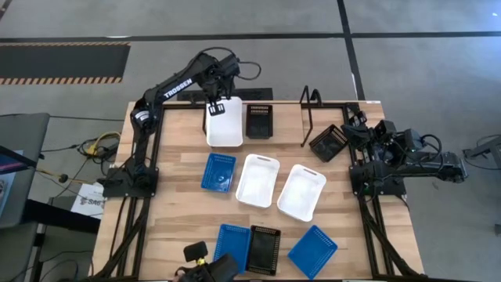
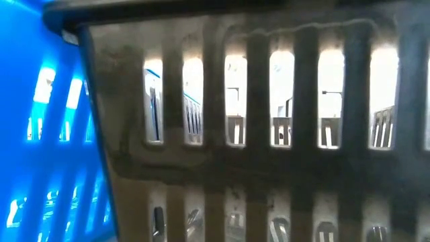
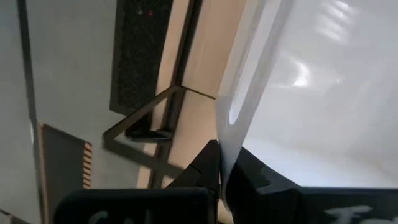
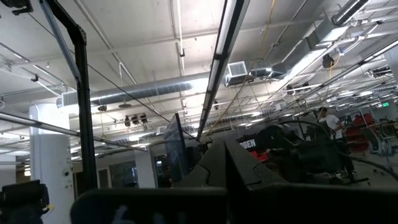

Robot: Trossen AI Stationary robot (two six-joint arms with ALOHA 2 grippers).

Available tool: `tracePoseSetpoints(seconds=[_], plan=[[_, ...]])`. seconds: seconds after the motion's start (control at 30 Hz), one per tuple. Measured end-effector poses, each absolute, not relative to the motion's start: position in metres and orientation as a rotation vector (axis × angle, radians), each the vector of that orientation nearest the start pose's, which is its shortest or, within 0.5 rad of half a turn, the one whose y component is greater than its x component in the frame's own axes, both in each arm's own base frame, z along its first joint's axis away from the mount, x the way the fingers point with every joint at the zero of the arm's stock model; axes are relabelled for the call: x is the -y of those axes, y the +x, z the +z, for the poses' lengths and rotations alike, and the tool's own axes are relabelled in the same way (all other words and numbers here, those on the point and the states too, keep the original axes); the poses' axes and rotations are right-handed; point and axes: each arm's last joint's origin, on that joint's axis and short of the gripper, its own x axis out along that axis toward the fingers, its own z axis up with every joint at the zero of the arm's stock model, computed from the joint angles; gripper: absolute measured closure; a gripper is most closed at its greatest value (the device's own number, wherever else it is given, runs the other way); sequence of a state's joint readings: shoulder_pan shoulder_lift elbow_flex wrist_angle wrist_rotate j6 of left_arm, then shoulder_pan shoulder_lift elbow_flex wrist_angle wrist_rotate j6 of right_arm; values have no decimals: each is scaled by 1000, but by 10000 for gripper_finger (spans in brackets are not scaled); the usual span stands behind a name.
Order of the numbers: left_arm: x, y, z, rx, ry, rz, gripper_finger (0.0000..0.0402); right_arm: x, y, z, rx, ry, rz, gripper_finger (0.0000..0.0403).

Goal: Stack baskets on shelf by color
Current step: Put the bottom left white bin on the shelf

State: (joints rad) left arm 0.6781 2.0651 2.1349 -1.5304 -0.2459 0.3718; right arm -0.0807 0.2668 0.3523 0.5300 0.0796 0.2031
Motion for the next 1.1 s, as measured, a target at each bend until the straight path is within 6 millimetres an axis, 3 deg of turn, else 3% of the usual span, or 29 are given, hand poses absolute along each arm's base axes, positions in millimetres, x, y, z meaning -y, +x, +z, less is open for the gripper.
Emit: tracePoseSetpoints(seconds=[0.27,0.73,1.1], plan=[[-259,314,317,-1459,-5,446,401,9,83,310,630,196,-92,397],[-282,299,317,-1367,-126,467,401,9,83,310,630,196,-92,397],[-285,299,317,-1360,-100,427,401,9,83,310,630,196,-92,397]])
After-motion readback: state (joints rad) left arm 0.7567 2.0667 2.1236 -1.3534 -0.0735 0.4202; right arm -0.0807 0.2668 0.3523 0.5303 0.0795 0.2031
